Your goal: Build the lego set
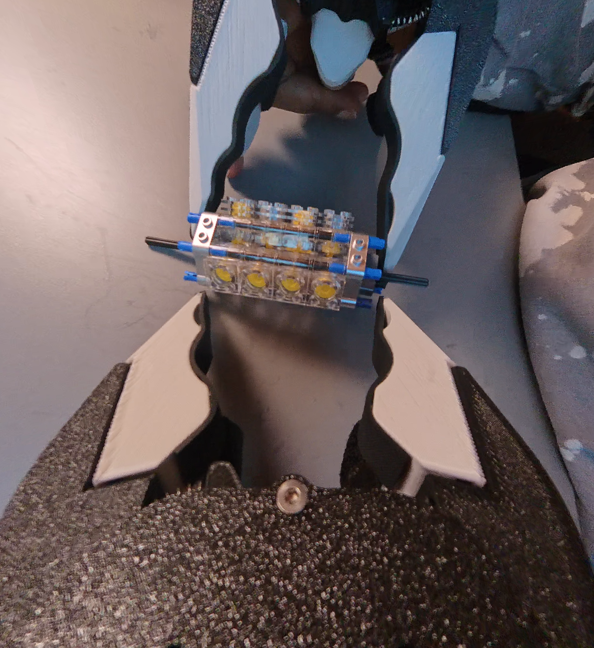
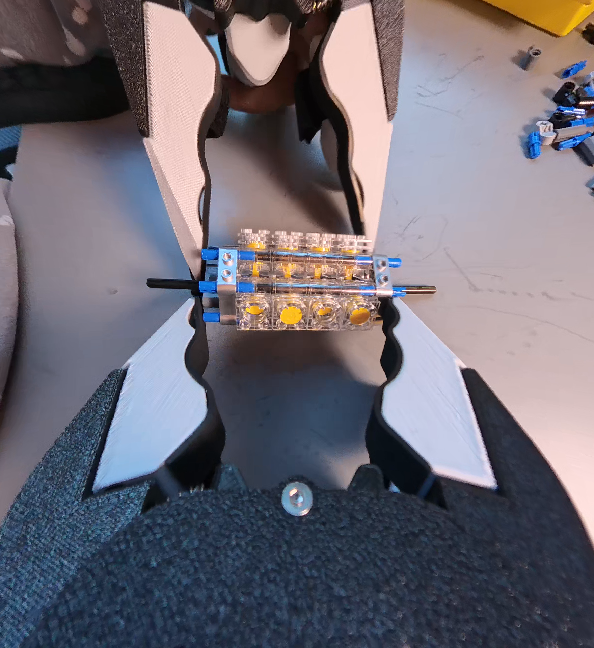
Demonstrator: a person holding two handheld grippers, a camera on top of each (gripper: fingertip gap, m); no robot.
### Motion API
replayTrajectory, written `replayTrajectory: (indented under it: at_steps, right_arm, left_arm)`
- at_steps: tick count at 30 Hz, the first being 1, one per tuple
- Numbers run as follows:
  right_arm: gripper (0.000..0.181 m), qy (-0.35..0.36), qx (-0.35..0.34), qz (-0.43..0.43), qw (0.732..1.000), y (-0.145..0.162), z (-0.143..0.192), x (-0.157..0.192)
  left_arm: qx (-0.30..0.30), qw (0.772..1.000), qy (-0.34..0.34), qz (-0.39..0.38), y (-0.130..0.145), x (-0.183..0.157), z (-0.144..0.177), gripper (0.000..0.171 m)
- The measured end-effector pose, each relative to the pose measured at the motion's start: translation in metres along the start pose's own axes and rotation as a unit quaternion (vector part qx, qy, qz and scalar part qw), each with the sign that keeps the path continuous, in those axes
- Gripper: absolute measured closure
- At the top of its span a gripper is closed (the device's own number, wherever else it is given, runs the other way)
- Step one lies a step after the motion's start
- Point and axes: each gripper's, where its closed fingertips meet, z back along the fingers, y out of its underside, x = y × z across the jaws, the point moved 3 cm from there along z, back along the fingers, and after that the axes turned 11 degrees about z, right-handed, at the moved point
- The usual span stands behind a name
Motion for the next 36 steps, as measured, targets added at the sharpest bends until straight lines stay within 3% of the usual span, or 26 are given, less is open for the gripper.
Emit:
replayTrajectory:
  at_steps: [4,6,9,12,17,23,26,31,33,36]
  right_arm:
    - [0.082,-0.048,-0.063,-0.063,0.995,-0.005,0.017,0.0]
    - [0.082,-0.08,-0.124,-0.095,0.984,-0.013,0.031,0.0]
    - [0.082,-0.156,-0.258,-0.147,0.942,-0.037,0.058,0.005]
    - [0.082,-0.205,-0.333,-0.171,0.904,-0.053,0.073,0.007]
    - [0.082,-0.272,-0.39,-0.189,0.859,-0.067,0.081,0.015]
    - [0.082,-0.342,-0.405,-0.224,0.818,-0.074,0.077,0.021]
    - [0.083,-0.37,-0.386,-0.229,0.814,-0.074,0.069,0.029]
    - [0.083,-0.374,-0.373,-0.227,0.818,-0.072,0.064,0.031]
    - [0.084,-0.346,-0.38,-0.229,0.827,-0.071,0.066,0.023]
    - [0.085,-0.247,-0.407,-0.222,0.851,-0.066,0.073,-0.002]
  left_arm:
    - [-0.059,0.998,0.035,-0.017,-0.013,-0.011,0.016,0.086]
    - [-0.097,0.994,0.02,-0.037,-0.025,-0.014,0.024,0.087]
    - [-0.153,0.986,-0.008,-0.067,-0.042,-0.02,0.03,0.088]
    - [-0.185,0.979,-0.022,-0.084,-0.054,-0.03,0.034,0.088]
    - [-0.264,0.96,-0.033,-0.09,-0.072,-0.041,0.051,0.095]
    - [-0.251,0.959,-0.056,-0.117,-0.07,-0.044,0.047,0.115]
    - [-0.236,0.958,-0.053,-0.152,-0.065,-0.049,0.042,0.133]
    - [-0.221,0.957,-0.061,-0.176,-0.06,-0.05,0.04,0.139]
    - [-0.224,0.958,-0.063,-0.168,-0.059,-0.047,0.043,0.144]
    - [-0.218,0.967,-0.058,-0.115,-0.059,-0.035,0.045,0.145]
